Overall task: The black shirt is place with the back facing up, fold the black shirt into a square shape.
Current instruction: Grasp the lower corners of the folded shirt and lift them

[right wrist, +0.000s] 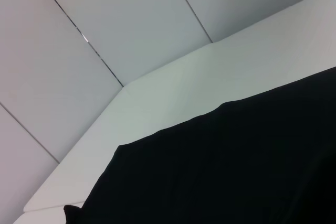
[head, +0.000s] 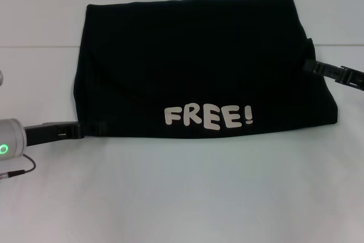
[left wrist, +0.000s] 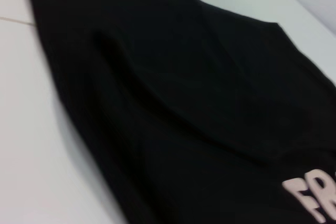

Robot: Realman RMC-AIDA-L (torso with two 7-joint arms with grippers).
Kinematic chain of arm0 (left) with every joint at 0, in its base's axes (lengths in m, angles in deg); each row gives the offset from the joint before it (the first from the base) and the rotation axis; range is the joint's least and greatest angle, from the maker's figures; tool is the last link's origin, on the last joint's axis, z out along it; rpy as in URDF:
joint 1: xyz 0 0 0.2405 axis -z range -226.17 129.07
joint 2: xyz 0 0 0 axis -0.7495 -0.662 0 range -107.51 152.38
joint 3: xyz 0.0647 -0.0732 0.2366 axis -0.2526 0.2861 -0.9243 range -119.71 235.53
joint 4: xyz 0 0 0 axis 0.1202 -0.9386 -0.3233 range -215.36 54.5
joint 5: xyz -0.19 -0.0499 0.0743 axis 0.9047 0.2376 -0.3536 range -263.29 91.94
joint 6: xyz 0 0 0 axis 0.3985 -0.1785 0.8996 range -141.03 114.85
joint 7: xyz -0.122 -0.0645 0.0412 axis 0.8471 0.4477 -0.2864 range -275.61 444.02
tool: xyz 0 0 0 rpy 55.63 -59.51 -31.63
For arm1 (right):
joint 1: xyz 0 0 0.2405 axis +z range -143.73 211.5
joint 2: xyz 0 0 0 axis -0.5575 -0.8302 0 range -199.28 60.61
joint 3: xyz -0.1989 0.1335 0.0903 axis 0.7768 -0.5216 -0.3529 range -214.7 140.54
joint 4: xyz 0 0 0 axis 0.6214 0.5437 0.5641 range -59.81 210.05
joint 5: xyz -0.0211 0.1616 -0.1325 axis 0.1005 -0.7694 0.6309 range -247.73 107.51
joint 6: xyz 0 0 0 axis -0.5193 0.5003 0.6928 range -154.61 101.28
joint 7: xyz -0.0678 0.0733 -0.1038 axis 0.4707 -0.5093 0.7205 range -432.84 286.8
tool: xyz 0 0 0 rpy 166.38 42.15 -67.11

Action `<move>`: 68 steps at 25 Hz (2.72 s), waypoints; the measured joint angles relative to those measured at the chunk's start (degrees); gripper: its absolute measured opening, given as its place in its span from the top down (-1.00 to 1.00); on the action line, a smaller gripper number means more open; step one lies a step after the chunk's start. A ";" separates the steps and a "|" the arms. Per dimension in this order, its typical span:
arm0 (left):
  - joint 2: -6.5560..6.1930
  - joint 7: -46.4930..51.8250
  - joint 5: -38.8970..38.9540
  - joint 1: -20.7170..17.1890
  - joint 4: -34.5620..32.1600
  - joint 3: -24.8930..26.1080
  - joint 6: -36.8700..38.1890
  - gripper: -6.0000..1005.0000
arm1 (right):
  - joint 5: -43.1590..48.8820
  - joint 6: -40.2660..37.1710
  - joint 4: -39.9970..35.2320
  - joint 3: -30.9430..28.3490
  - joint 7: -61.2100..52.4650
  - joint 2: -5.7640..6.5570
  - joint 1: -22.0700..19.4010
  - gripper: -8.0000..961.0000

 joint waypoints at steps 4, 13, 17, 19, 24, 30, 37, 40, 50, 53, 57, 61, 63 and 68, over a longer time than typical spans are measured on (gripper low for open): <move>-0.09 0.17 -1.85 0.22 -0.02 -0.05 -0.99 -0.39 | 0.00 0.00 -0.01 0.00 0.00 0.00 -0.08 -0.82; -0.24 0.21 -2.16 0.56 -0.68 -0.04 -0.49 0.40 | 0.01 -0.06 -0.20 0.07 -0.01 0.00 -0.13 -0.81; -0.34 0.21 -2.19 0.85 -0.67 -0.07 -0.48 0.65 | 0.09 -0.08 -0.41 0.18 -0.15 0.00 -0.38 -0.81; -0.38 0.21 -2.20 0.91 -0.64 -0.09 -0.53 0.76 | 0.13 -0.09 -0.41 0.10 -0.17 0.01 -0.52 -0.81; -0.43 0.21 -2.21 1.00 -0.91 -0.18 -0.52 0.95 | 0.52 1.09 -0.41 0.19 -0.85 0.53 -0.82 -0.81; -1.01 0.21 -2.88 1.10 -2.23 -0.18 1.40 0.99 | 4.04 3.61 -0.45 0.79 -3.29 2.14 -0.81 -0.81; -1.32 0.27 -5.16 1.79 -2.43 -0.25 2.98 0.99 | 10.41 6.33 -0.55 2.18 -8.06 2.99 0.62 -0.81; -1.32 0.28 -5.13 1.81 -2.43 -0.27 2.91 0.99 | 11.09 9.37 -0.57 5.90 -10.13 2.47 1.07 -0.81; -1.27 0.36 -4.94 2.20 -2.33 -0.27 2.61 0.99 | 11.17 13.32 0.06 11.28 -11.86 1.21 1.88 -0.80; -1.26 0.57 -4.95 2.29 -2.33 -0.27 2.62 0.99 | 11.17 12.69 0.08 12.22 -11.94 0.97 1.80 -0.76; -1.26 0.74 -4.97 2.40 -2.34 -0.27 2.55 0.99 | 11.16 11.89 0.10 13.77 -11.95 0.89 1.47 -0.72; -1.26 0.74 -4.89 2.43 -2.34 -0.27 2.51 0.99 | 11.17 10.89 -0.29 14.93 -12.00 0.89 0.82 -0.60; -1.26 0.74 -4.78 2.43 -2.34 -0.27 2.52 0.99 | 11.12 10.58 -0.42 14.83 -12.00 1.10 0.46 -0.45; -1.26 0.74 -4.75 2.42 -2.23 -0.23 2.54 0.99 | 10.71 9.87 -0.51 14.49 -11.68 1.58 -0.12 0.24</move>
